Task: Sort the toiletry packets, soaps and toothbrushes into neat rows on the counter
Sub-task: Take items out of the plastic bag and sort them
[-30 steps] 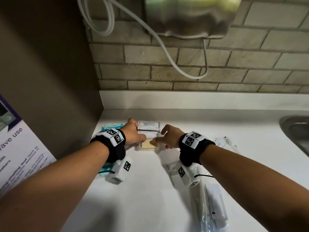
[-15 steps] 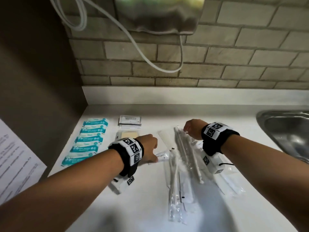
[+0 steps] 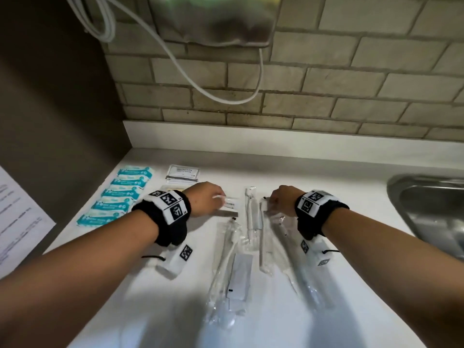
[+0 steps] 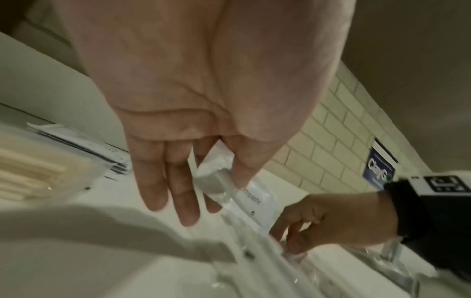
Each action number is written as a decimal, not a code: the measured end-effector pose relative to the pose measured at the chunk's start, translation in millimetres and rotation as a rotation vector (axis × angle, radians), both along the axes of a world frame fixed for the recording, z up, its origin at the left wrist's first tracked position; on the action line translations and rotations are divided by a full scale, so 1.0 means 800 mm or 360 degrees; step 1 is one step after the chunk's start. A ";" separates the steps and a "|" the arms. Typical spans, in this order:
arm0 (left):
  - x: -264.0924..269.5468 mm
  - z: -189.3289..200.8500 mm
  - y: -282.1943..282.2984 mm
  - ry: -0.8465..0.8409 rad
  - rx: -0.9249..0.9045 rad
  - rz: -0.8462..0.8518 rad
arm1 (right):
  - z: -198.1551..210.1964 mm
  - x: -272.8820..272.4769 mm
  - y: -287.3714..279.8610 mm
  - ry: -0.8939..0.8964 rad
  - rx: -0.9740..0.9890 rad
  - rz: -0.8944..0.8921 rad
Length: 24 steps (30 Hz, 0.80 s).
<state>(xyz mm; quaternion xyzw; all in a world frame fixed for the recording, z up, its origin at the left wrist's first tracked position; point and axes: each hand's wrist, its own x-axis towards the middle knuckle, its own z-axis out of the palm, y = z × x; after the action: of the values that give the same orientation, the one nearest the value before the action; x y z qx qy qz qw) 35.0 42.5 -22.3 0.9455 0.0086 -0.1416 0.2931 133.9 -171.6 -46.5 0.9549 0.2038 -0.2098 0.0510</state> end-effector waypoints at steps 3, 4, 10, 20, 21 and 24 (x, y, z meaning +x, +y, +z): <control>-0.002 -0.002 -0.011 0.0047 -0.0492 0.0213 | 0.007 0.002 -0.005 0.0041 -0.0042 0.0120; -0.003 -0.003 -0.015 0.0043 -0.0549 0.0248 | 0.008 0.002 -0.005 0.0020 -0.0071 0.0140; -0.003 0.003 -0.050 -0.0145 -0.0694 0.0377 | 0.010 0.004 -0.017 -0.0075 0.0015 0.0144; -0.012 0.006 -0.060 -0.0207 -0.0805 0.0647 | 0.054 -0.002 -0.053 -0.0174 0.0628 0.0054; -0.015 0.005 -0.060 -0.0208 -0.0816 0.0654 | 0.061 -0.007 -0.053 -0.0171 0.0711 0.0066; -0.024 0.007 -0.065 -0.0199 -0.0937 0.0704 | 0.081 -0.031 -0.048 -0.0080 0.0884 0.0203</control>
<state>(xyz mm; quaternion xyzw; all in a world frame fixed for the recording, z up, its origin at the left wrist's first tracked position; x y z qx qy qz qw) 15.7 -9.3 -16.5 0.8029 0.1537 -0.0131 0.5759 109.0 -210.3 18.5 0.9224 0.3118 -0.1187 -0.1945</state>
